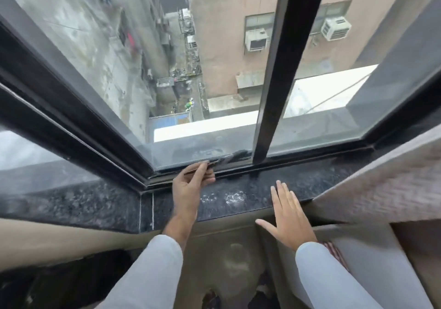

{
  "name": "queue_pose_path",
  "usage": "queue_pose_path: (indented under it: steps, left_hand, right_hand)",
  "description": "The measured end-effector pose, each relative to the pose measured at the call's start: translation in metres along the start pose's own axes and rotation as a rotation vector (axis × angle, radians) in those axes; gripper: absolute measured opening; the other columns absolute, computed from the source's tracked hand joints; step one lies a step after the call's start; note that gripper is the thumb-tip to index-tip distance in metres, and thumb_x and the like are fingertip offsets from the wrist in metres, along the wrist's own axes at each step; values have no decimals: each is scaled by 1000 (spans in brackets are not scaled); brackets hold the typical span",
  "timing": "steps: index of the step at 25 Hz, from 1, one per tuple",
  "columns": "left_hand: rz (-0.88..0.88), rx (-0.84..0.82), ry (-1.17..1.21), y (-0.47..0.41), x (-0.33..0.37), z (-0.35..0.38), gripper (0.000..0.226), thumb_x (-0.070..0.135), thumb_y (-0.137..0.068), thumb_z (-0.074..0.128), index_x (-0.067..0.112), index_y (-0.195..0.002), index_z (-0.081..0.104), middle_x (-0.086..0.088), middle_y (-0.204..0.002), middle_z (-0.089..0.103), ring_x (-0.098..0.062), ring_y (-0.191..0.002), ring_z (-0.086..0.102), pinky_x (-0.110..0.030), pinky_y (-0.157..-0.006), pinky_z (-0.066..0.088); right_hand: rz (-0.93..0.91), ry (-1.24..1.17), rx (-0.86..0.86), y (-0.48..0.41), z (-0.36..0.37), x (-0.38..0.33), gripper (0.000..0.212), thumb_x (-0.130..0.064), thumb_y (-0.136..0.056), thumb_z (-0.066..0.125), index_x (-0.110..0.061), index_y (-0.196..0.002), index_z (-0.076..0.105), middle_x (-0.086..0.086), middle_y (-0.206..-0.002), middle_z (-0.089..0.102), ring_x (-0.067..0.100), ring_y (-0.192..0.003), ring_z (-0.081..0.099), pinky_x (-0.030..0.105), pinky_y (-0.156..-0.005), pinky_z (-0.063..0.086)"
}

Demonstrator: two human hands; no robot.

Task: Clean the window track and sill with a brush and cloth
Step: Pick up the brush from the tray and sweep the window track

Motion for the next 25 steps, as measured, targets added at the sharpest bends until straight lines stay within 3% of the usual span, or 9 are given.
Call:
queue_pose_path:
  steps: [5,12,15,18,21,25]
  left_hand:
    - [-103,-91,-35,-24,-34,36,11,6,-96,70,9,-100,80,-20,-92,79,-31,-88,77,-35,-77,66]
    - [-91,-34,-174,-23,-35,-9,15,5,-95,72,2,-108,79,-27,-98,78,-35,-93,77,-37,-83,66]
    - [8,109,-260,-17,-10,-57,15,2,-96,70,0,-108,78,-28,-95,78,-32,-85,77,-36,-80,66]
    - [107,263,-452,-2,17,-113,14,7,-97,70,7,-108,80,-17,-93,80,-36,-84,78,-41,-83,66]
    - [287,263,-733,19,58,-122,13,13,-97,70,14,-107,79,-7,-95,80,-25,-79,76,-40,-82,63]
    - [546,288,-1189,35,106,-114,13,10,-98,68,6,-106,77,-12,-93,74,-27,-80,69,-36,-83,55]
  right_hand:
    - [9,31,24,-1,6,2,116,-90,-90,28,-4,-166,9,19,-177,5,34,-164,6,53,-130,19]
    - [18,47,17,-4,10,3,119,-90,-88,29,-2,-165,10,21,-177,6,36,-164,7,57,-129,21]
    - [16,50,13,-4,11,3,120,-91,-87,28,-2,-165,9,20,-177,4,35,-164,5,57,-130,19]
    - [21,45,17,-4,11,2,120,-91,-87,29,-2,-165,11,20,-177,5,35,-164,6,57,-130,19]
    - [23,30,17,-4,11,2,120,-91,-86,31,-1,-165,14,21,-176,8,36,-164,7,57,-130,19]
    - [19,28,23,-5,11,1,121,-90,-86,33,-1,-165,14,22,-176,9,37,-164,8,58,-130,19]
Point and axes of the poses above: each hand's wrist, its own y-axis away from the middle knuckle, its own z-axis out of the palm, x = y × z, the point moved 7 cm from there along -y, towards the middle knuckle
